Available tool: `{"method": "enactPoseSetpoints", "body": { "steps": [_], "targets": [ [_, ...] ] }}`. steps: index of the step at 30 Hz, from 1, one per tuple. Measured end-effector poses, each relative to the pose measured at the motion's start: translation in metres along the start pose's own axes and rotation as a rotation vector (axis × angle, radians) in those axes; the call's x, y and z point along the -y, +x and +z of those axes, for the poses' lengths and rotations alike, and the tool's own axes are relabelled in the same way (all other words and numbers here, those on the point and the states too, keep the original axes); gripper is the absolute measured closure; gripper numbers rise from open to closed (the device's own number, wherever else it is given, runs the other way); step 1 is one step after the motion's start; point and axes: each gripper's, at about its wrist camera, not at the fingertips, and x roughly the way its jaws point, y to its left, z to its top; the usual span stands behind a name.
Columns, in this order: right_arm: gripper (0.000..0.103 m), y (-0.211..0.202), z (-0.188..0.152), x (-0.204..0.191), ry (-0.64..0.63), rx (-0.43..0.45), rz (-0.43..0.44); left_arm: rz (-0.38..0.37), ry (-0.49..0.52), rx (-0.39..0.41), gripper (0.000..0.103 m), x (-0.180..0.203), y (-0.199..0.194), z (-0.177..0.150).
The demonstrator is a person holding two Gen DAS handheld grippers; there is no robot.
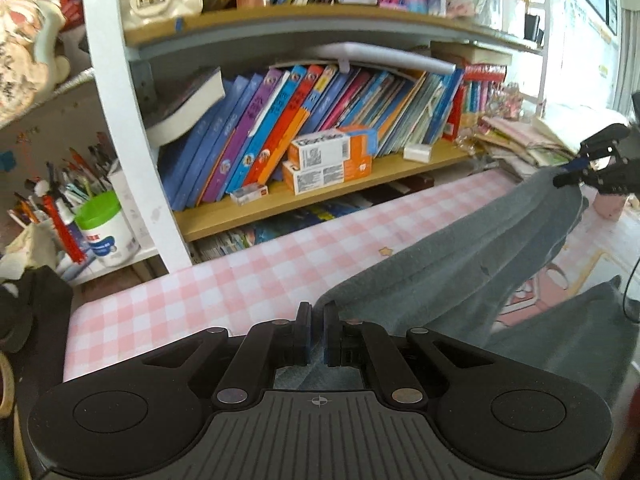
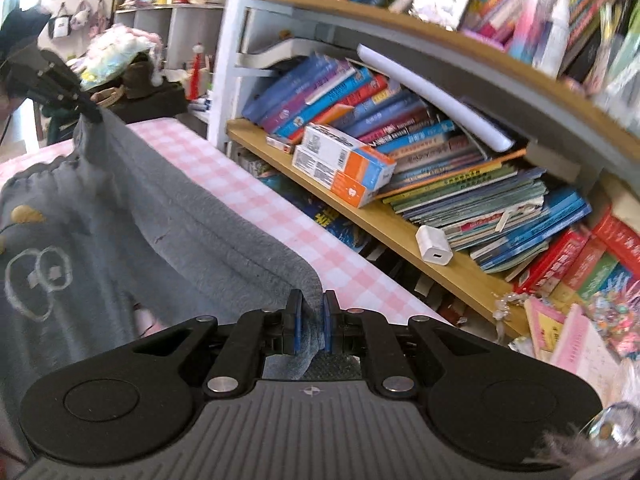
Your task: Fold clothes
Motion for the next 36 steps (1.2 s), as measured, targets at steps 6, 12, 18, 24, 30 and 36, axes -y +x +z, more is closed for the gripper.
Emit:
{"method": "enactPoseSetpoints", "body": {
  "steps": [6, 12, 18, 24, 30, 36],
  "targets": [
    [0.094, -0.039, -0.029, -0.04, 0.04, -0.017, 0.021, -0.019, -0.035, -0.029, 0.1, 0.021, -0.031, -0.022],
    [0.094, -0.061, -0.061, -0.082, 0.07, -0.108, 0.099, -0.057, -0.084, -0.088, 0.1, 0.032, -0.037, -0.055],
    [0.093, -0.06, -0.083, -0.112, 0.077, -0.185, 0.138, -0.09, -0.117, -0.132, 0.099, 0.043, -0.037, -0.084],
    [0.091, -0.049, -0.096, -0.124, 0.098, -0.264, 0.166, -0.091, -0.158, -0.188, 0.095, 0.053, -0.034, -0.111],
    [0.077, -0.055, -0.103, -0.126, 0.158, -0.312, 0.204, -0.111, -0.25, -0.242, 0.075, 0.052, -0.044, -0.128],
    [0.046, -0.073, -0.116, -0.105, 0.473, -0.35, 0.252, -0.077, -0.452, -0.198, 0.054, 0.031, -0.075, -0.151]
  ]
}}
